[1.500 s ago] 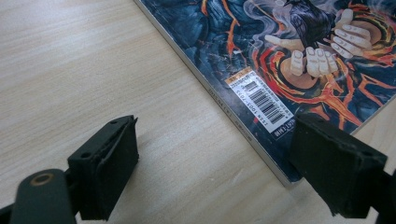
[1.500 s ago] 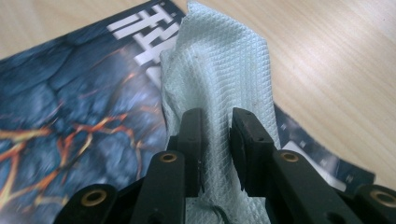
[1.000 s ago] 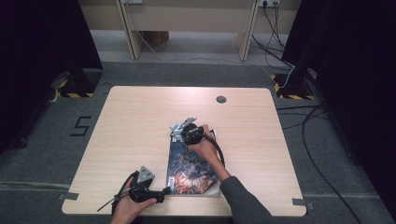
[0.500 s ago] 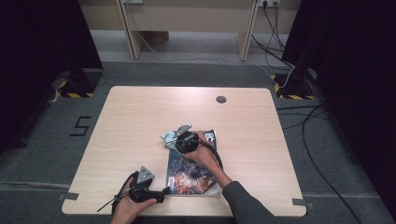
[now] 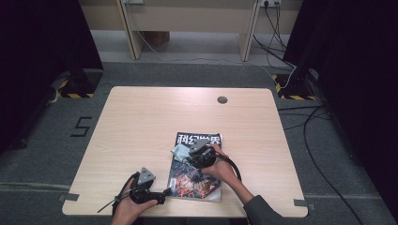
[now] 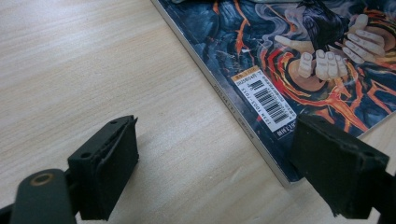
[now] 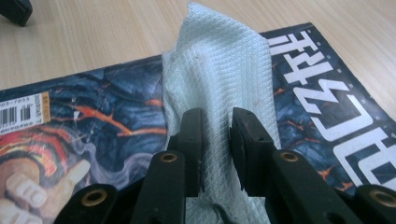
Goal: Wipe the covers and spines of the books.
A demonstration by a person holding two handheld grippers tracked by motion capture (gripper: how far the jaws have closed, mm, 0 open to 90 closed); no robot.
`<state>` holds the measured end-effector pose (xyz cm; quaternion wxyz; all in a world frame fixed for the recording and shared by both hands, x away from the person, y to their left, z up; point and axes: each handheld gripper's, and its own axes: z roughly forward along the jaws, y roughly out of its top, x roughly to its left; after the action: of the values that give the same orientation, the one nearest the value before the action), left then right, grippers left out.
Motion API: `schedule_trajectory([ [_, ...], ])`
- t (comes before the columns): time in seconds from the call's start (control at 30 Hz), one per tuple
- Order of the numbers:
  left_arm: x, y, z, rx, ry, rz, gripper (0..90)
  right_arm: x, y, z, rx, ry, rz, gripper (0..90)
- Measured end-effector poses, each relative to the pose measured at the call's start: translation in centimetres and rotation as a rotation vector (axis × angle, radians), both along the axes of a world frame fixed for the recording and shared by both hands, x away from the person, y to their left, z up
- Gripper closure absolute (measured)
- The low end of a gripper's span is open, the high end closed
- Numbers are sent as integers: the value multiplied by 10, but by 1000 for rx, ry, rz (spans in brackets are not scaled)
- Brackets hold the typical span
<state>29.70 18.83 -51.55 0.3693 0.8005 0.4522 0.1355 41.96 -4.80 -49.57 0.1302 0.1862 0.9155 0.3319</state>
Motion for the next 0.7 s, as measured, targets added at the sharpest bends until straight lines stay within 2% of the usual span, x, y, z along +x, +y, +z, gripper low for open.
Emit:
schedule_trajectory([
  [0.17,0,0,0,-4,-1,2,144,3,-10,2,-19,0,-31,738],
  [0.33,0,0,0,-2,0,0,144,13,-35,3,-25,-5,-130,734],
  [0.37,0,0,0,-2,0,0,145,13,-35,3,-25,-5,-130,734],
  [0.43,0,0,0,-3,0,2,144,21,-46,3,-28,-12,-183,735],
  [0.57,0,-1,0,0,1,2,142,29,-48,2,-23,-13,-202,736],
  [0.7,1,-1,0,9,6,6,130,38,-42,2,-52,-45,-222,742],
])
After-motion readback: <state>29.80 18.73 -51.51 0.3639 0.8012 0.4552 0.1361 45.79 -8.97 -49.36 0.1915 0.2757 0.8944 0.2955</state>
